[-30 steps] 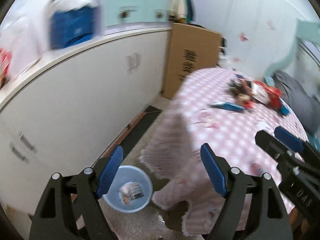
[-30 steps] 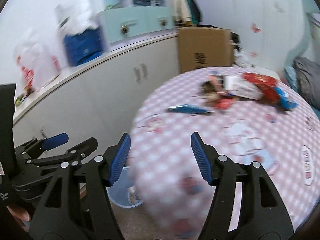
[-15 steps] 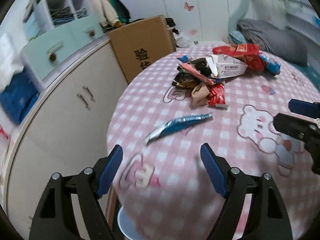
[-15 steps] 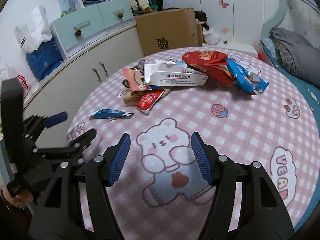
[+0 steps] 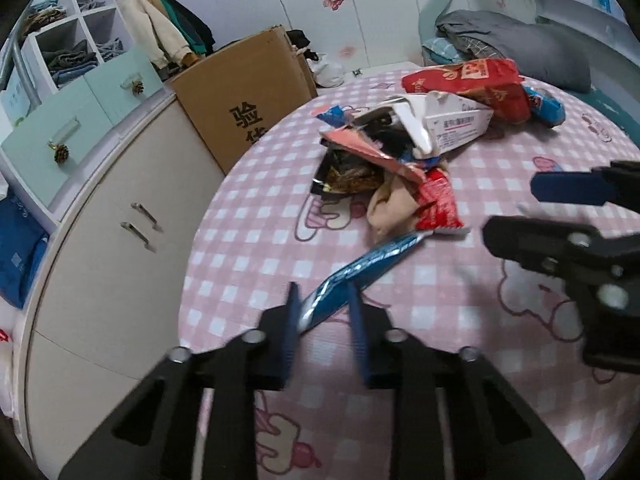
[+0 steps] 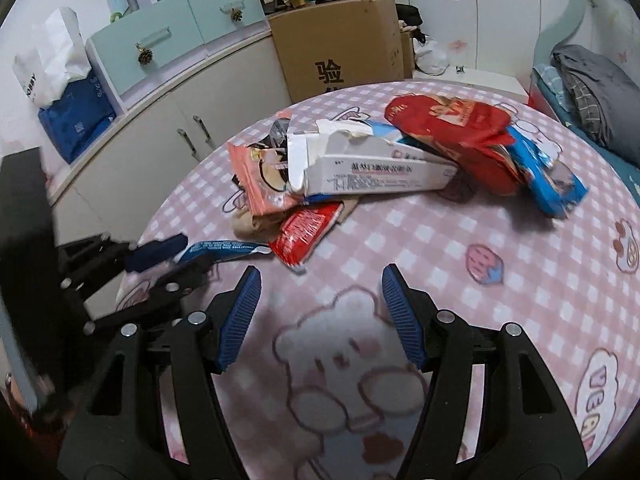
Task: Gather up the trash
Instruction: 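Grasp the blue wrapper with the left tool while the right tool grasps the red packet, then carry the blue wrapper and red packet over the blue bin with both tools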
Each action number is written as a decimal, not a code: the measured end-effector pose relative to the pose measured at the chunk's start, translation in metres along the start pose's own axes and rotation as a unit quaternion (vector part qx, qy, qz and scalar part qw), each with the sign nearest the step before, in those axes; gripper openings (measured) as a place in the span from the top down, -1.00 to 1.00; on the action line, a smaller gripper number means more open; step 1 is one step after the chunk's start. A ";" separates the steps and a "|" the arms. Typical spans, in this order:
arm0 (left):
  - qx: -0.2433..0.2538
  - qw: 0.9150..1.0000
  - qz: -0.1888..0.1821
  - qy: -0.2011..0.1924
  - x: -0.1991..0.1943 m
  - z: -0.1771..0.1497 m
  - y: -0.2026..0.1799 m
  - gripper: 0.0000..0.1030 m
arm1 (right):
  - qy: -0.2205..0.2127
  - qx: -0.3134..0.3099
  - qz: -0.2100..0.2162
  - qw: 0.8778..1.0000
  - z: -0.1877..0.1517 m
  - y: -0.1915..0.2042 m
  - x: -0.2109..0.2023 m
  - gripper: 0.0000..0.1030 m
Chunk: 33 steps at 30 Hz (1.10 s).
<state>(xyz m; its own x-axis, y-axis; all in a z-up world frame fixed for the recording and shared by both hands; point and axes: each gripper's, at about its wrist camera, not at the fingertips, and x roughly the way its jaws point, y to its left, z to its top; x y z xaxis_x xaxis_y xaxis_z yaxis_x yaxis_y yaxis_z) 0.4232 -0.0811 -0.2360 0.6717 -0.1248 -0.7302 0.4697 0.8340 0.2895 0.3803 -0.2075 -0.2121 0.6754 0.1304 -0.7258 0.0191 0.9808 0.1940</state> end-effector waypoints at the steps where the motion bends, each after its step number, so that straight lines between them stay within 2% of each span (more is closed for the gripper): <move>1: -0.011 1.000 -0.003 0.000 -0.001 0.000 0.003 0.77 | 0.001 -0.002 -0.002 1.000 0.003 0.003 0.004 -0.21; 4: -0.055 0.998 -0.006 -0.001 -0.003 -0.001 0.019 0.83 | 0.004 -0.010 -0.014 1.000 0.010 0.009 0.014 -0.19; 6: -0.066 0.998 -0.003 -0.002 -0.004 -0.003 0.024 0.86 | 0.006 -0.008 -0.013 1.000 0.014 0.011 0.020 -0.15; 9: -0.067 0.998 -0.001 -0.010 -0.012 -0.007 0.024 0.87 | 0.018 -0.013 -0.019 1.000 0.017 0.015 0.031 0.16; 12: -0.078 0.997 -0.002 -0.016 -0.020 -0.009 0.027 0.88 | 0.024 -0.015 -0.012 1.000 0.015 0.015 0.035 0.44; 13: -0.082 0.996 -0.005 -0.016 -0.022 -0.010 0.028 0.88 | 0.026 -0.015 -0.004 1.000 0.014 0.016 0.034 0.59; 18: -0.106 0.994 -0.015 -0.025 -0.037 -0.018 0.033 0.89 | 0.020 -0.006 0.013 1.000 0.003 0.011 0.018 0.62; 21: -0.122 0.992 -0.030 -0.032 -0.051 -0.026 0.032 0.89 | 0.011 -0.001 0.023 1.000 -0.007 0.009 -0.002 0.62; 26: -0.144 0.988 -0.032 -0.044 -0.079 -0.042 0.029 0.89 | -0.001 0.007 0.040 0.999 -0.023 0.008 -0.035 0.62; 33: -0.189 0.980 -0.015 -0.051 -0.113 -0.074 0.040 0.89 | -0.013 -0.019 0.068 0.997 -0.043 0.040 -0.071 0.62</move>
<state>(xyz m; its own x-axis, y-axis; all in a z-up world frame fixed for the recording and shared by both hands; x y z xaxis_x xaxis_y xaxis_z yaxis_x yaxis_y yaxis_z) 0.3236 0.0064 -0.1873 0.7239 -0.1899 -0.6633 0.2571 0.9664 0.0039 0.3012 -0.1716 -0.1812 0.6890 0.2593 -0.6768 -0.1023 0.9593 0.2634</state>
